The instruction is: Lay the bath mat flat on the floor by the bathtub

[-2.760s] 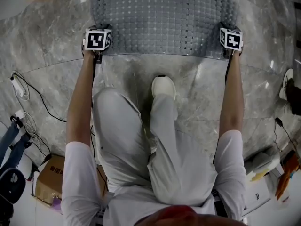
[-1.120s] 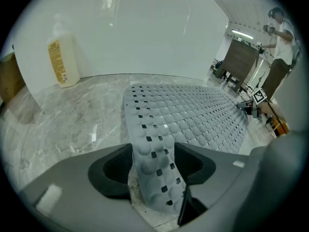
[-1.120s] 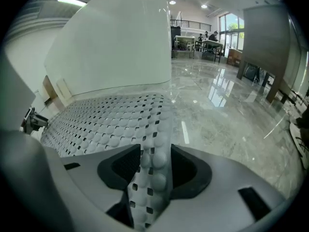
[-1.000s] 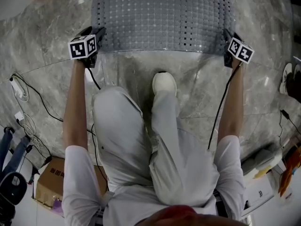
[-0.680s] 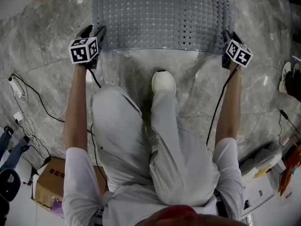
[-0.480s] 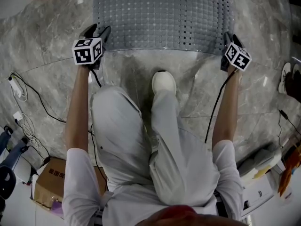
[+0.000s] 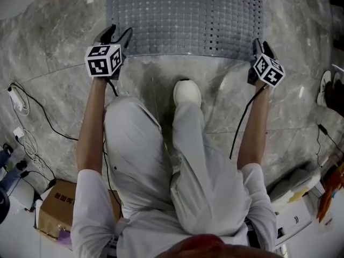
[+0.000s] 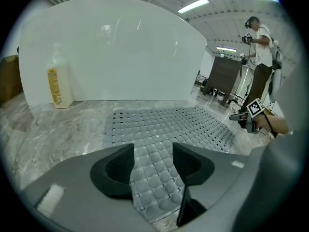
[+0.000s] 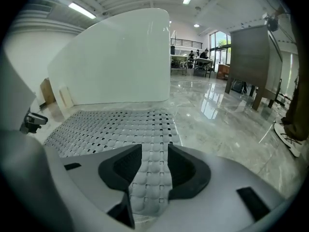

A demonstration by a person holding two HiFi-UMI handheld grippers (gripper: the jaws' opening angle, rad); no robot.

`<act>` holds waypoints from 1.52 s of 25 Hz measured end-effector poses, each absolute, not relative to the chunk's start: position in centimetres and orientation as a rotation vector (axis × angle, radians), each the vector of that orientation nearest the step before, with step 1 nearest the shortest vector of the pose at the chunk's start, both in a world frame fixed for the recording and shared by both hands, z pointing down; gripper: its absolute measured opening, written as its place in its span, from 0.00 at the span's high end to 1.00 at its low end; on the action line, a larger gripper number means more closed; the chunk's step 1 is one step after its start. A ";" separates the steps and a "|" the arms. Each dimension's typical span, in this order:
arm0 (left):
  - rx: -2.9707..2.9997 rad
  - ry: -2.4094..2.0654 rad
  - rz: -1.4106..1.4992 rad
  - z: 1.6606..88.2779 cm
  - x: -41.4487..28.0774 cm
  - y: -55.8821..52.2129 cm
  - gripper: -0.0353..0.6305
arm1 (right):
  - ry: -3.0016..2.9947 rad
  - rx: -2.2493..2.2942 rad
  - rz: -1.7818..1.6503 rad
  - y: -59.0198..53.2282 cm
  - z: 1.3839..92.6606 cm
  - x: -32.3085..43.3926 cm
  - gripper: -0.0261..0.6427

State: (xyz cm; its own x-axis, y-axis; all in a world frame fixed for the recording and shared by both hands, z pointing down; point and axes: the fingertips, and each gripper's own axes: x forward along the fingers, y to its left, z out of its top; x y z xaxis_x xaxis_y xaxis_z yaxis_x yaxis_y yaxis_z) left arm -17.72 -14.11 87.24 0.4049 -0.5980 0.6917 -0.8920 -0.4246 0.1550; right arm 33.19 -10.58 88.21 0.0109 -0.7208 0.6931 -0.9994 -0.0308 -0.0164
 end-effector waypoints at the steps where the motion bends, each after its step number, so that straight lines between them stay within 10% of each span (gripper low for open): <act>1: 2.158 -1.267 0.752 87.1 -17.6 -14.0 0.57 | -1.769 1.798 0.746 -10.4 88.1 32.8 0.71; 38: 2.231 -1.385 0.706 69.5 -13.2 -9.8 0.71 | -1.974 1.504 0.702 -8.7 71.7 16.6 0.72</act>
State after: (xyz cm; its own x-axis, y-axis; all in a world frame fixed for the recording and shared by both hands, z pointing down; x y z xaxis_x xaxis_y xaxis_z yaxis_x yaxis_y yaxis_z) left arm -13.24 -9.80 69.47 0.3750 -0.6927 0.6161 -0.9054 -0.4163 0.0830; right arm 16.65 -8.74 71.71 -0.2182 -0.6786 0.7013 -0.9690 0.2358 -0.0733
